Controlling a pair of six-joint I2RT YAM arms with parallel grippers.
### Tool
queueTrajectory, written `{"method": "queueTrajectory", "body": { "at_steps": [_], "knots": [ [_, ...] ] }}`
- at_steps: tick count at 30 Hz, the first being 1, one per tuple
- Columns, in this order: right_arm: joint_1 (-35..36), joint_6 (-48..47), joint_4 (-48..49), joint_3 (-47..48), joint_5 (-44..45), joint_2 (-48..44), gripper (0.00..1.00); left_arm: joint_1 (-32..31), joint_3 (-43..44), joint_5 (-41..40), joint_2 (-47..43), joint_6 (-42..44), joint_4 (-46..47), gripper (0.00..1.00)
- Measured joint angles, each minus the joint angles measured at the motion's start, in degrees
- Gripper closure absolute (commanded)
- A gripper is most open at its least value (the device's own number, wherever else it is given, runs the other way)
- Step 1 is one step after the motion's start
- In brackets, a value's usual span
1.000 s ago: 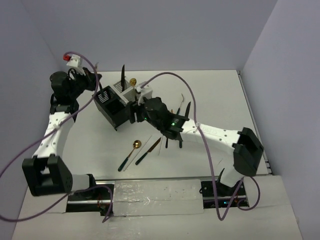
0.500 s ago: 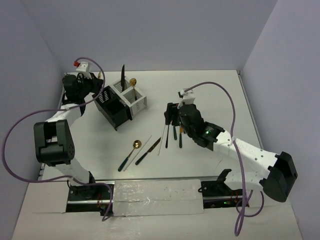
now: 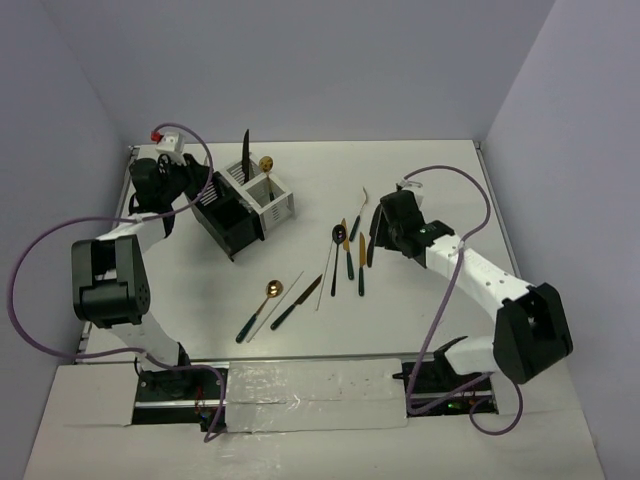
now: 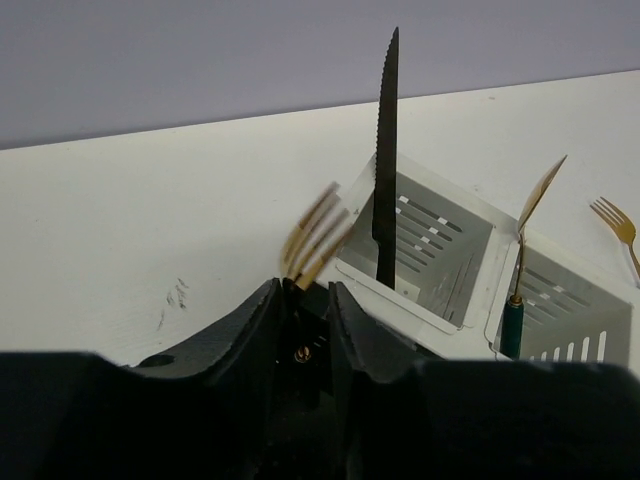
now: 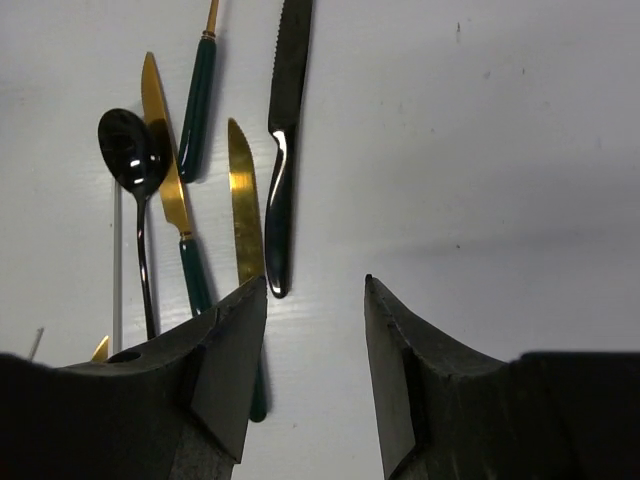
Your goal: Sort the eating utensils into containers
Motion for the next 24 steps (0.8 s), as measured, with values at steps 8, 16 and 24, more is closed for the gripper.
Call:
{"method": "queueTrajectory", "body": {
  "at_steps": [8, 16, 24],
  "knots": [
    [-3.41, -1.88, -4.61, 10.8, -3.17, 13.35, 0.46, 0.0, -0.24, -0.55, -0.02, -0.39, -0.44, 0.26],
    [-4.2, -3.8, -9.77, 21.9, -6.29, 28.0, 0.46, 0.07, 3.45, -3.69, -2.27, -2.6, -11.15, 0.01],
    [-4.63, -5.55, -14.34, 28.2, -8.39, 37.81, 0.51, 0.09, 5.33, -8.15, -12.48, -1.88, -19.37, 0.01]
  ]
}}
